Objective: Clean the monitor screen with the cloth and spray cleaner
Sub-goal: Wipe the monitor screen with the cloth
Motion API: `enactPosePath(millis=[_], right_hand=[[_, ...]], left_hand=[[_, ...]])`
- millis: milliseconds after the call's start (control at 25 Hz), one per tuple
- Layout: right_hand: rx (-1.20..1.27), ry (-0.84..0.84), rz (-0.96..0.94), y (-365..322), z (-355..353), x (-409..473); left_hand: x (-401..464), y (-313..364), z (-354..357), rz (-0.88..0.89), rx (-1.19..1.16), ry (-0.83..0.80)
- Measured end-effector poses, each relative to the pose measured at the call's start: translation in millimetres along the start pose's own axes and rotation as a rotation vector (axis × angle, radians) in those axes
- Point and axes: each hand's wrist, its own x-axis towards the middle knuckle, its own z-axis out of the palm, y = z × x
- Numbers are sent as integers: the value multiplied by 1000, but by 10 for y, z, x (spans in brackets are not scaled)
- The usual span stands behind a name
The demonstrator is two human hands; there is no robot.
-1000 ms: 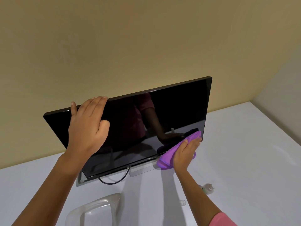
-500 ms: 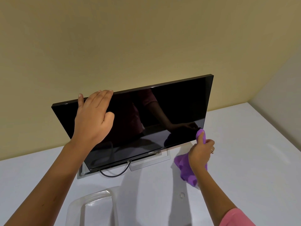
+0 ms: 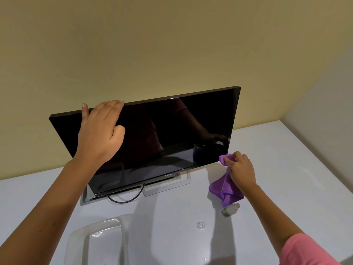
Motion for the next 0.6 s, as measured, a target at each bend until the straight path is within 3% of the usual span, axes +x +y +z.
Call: enactPosePath(millis=[80, 600], right_hand=[[-76, -26, -76, 13, -32, 24], [-188, -139, -105, -159, -159, 136]], left_hand=[[1, 4, 3, -1, 0, 2], [-6, 37, 9, -3, 1, 22]])
